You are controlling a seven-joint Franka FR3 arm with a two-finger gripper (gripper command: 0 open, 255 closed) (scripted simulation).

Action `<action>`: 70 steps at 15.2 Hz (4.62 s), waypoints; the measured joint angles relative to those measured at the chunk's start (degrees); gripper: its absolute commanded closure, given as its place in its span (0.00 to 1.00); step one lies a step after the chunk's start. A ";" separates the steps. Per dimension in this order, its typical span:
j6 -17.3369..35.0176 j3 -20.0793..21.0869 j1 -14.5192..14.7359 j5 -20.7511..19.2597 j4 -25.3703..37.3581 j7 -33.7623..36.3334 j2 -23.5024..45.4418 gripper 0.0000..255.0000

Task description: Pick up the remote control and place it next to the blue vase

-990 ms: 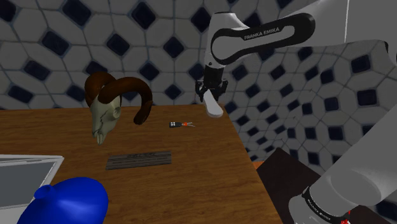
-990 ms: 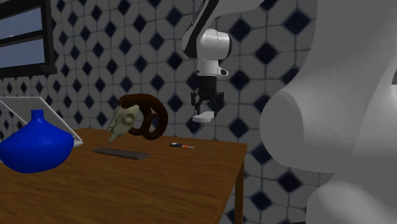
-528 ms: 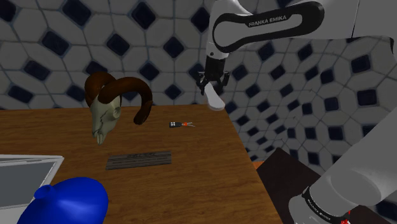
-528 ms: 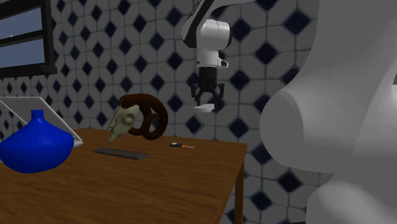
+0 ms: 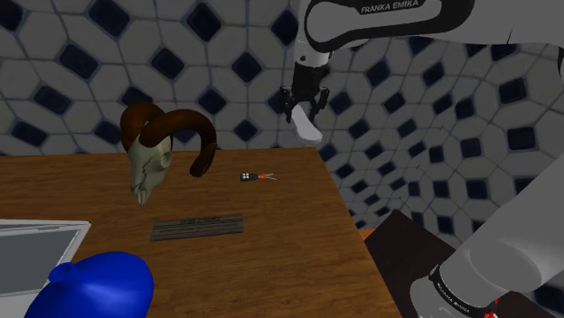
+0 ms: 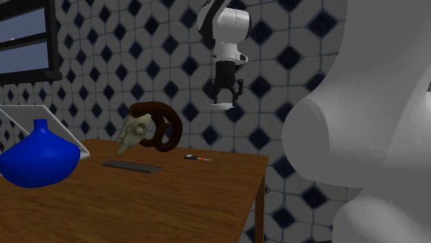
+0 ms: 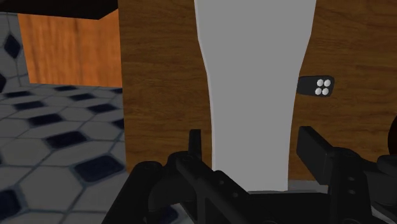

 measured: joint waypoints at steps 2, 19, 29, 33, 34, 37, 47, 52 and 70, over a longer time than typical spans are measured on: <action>-1.40 -0.02 -0.01 0.10 1.03 -0.02 -0.38 1.00; -5.32 7.37 6.49 1.48 2.40 13.66 -3.49 1.00; -4.84 15.38 12.95 0.76 4.42 28.26 -1.22 1.00; -6.09 18.71 15.98 -1.24 8.82 34.89 2.35 1.00; -6.26 19.47 16.80 -2.02 10.05 36.54 3.65 1.00; -7.29 21.70 19.76 -4.38 13.95 41.86 7.27 1.00; -0.91 22.67 21.36 -5.61 8.81 45.00 8.94 1.00; 2.65 22.63 21.42 -5.91 5.54 45.34 9.32 1.00; 15.85 21.96 21.86 -8.73 -4.96 47.12 12.81 1.00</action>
